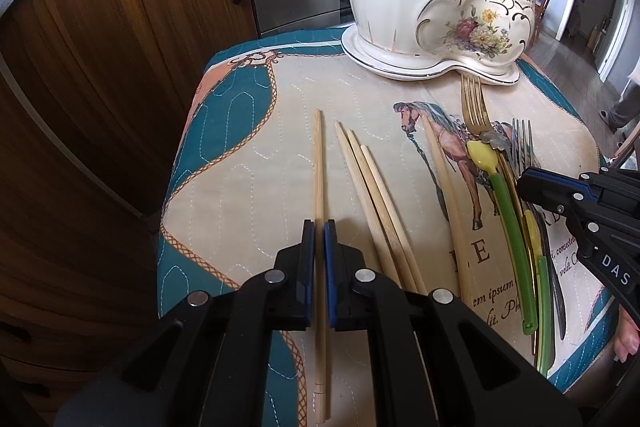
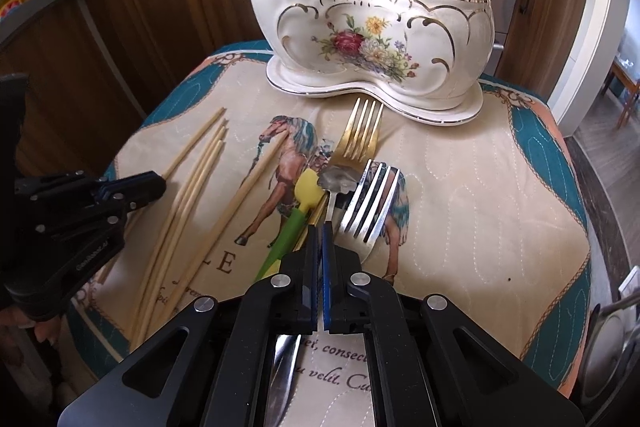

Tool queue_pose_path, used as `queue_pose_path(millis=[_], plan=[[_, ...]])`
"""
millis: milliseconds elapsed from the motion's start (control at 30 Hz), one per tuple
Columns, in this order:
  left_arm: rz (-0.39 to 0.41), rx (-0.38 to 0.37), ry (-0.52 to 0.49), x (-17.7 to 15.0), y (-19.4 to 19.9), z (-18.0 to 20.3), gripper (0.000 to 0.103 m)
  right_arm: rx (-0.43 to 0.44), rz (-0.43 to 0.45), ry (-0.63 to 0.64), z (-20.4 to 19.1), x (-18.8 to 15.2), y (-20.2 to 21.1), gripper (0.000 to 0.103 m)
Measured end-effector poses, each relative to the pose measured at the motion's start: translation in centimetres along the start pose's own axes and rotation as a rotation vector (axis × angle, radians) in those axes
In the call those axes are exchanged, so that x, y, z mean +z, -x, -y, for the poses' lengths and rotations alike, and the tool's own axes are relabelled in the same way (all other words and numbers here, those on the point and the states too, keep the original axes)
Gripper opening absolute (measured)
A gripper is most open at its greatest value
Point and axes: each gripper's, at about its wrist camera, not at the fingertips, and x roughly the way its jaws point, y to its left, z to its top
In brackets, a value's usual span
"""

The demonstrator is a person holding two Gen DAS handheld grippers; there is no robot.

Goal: Organize utensils
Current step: 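Lift the chopstick with the left gripper while the right gripper lifts the fork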

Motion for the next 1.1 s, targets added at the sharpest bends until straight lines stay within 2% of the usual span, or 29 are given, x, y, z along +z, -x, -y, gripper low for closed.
queue_pose_path(millis=[200, 333, 467, 500, 767, 867, 1100], plan=[[0.0, 0.0, -0.006, 0.1, -0.1, 0.0, 0.005, -0.036, -0.007, 0.03, -0.6, 0.0, -0.2, 0.004], [-0.001, -0.011, 0.001, 0.3, -0.2, -0.2, 0.005, -0.028, -0.011, 0.034, -0.5, 0.1, -0.5, 0.004], [0.008, -0.003, -0.017, 0.3, -0.1, 0.1, 0.005, -0.017, 0.029, 0.03, -0.4, -0.4, -0.3, 0.003], [0.013, -0.004, -0.014, 0.2, -0.1, 0.1, 0.005, -0.011, 0.034, 0.026, -0.3, -0.5, -0.2, 0.0], [0.049, -0.026, 0.001, 0.3, 0.6, 0.0, 0.005, 0.06, 0.103, -0.041, 1.4, -0.6, 2.4, 0.0], [0.07, -0.032, 0.001, 0.5, 1.3, 0.0, 0.005, 0.059, 0.131, -0.045, 1.9, -0.8, 3.5, 0.0], [0.073, -0.046, -0.003, 0.6, 1.9, 0.3, 0.005, 0.076, 0.056, -0.059, 2.2, -0.8, 2.3, 0.002]])
